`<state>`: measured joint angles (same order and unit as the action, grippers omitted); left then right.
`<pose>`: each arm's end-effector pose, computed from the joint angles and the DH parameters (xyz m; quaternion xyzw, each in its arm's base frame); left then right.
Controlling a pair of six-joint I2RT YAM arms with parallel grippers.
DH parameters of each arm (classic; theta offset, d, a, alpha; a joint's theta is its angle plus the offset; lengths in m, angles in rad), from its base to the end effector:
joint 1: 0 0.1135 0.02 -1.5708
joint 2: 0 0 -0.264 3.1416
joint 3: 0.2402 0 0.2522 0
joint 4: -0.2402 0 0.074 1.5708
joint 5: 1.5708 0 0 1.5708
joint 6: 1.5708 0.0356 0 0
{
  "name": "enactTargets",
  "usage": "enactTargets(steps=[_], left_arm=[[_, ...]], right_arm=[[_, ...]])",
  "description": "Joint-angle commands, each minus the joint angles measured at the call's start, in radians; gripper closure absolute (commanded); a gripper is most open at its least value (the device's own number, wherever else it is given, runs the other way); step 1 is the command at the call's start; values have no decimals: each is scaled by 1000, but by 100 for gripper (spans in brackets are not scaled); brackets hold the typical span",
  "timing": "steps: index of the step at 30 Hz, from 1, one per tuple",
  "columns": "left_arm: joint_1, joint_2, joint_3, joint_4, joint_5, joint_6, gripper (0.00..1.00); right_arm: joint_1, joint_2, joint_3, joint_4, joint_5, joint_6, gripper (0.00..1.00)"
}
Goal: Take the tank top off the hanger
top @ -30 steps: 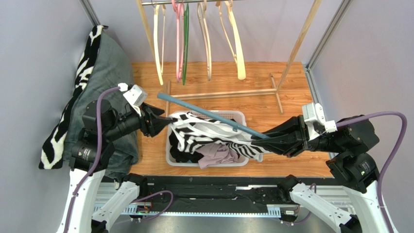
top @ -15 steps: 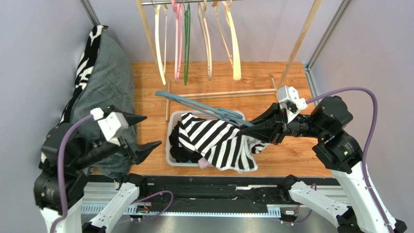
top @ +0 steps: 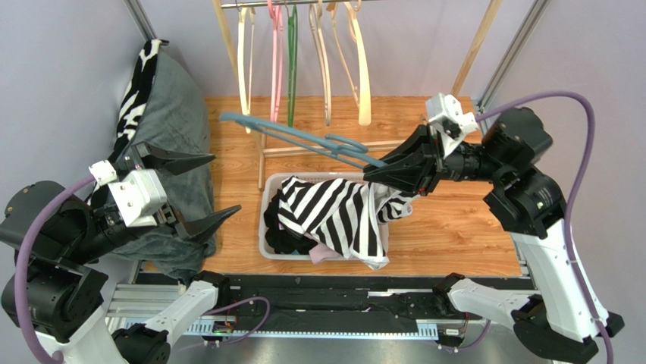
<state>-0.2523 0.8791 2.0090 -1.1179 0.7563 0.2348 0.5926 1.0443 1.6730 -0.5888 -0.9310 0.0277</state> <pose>-0.0044 -0.0241 0.5652 0.4124 0.5706 -0.2653 0.6588 0.1046 0.1049 0.5381 -0.4834 0.5044 0.4928 0.5187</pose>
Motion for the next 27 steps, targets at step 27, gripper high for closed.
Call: enactTargets(steps=[27], left_arm=[[7,32,-168,-330,394,550,4]], right_arm=[[157,160,28,-401,-123,-58,100]])
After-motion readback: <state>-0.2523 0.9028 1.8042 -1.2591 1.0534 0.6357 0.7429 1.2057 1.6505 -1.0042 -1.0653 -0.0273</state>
